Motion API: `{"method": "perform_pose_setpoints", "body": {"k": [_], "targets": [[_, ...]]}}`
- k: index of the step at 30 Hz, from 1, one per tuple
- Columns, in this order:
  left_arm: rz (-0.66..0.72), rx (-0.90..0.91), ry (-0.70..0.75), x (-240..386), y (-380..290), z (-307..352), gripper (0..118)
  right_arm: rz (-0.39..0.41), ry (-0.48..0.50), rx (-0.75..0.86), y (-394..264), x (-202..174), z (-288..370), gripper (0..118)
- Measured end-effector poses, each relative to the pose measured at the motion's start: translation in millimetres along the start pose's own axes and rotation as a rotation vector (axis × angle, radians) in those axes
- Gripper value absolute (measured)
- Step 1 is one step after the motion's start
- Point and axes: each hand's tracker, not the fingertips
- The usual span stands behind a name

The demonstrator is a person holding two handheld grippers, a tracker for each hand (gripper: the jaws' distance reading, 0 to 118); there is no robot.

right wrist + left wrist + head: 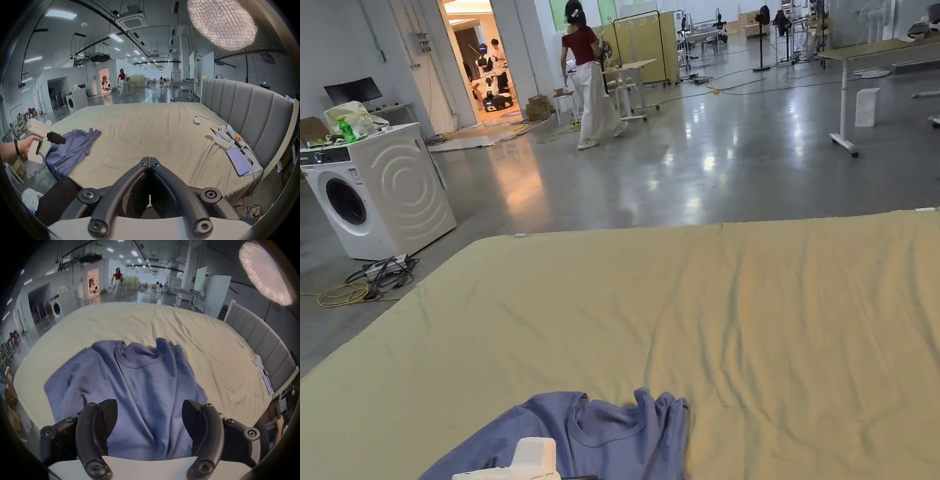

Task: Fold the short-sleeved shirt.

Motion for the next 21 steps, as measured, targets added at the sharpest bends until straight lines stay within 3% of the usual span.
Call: {"method": "perform_pose_setpoints", "body": {"k": [5, 9, 12, 14, 15, 16, 17, 21], "targets": [[-0.040, -0.049, 0.083, -4, 13, -56, 88, 0.007, -0.068, -0.070, -13, -3, -4, 0], [0.106, -0.109, 0.073, -17, 13, -92, 84, -0.035, -0.094, -0.087, -18, -3, -2, 0], [0.043, -0.078, 0.120, -4, 7, -87, 84, -0.055, -0.120, -0.106, -23, -1, -3, 0], [0.023, -0.078, 0.150, 4, 8, -83, 68, -0.084, -0.124, -0.117, -26, 2, -4, 0], [0.019, -0.068, 0.145, 0, 10, -83, 51, -0.104, -0.122, -0.121, -27, 4, -5, 0], [0.012, -0.051, 0.134, -1, 11, -80, 19, -0.124, -0.114, -0.124, -28, 6, -4, 0], [0.012, -0.043, 0.145, -1, 12, -78, 5, -0.132, -0.112, -0.122, -29, 7, -4, 0], [0.166, -0.054, 0.104, -18, 13, -83, 4, -0.080, -0.125, -0.106, -29, 8, 4, 0]]}}
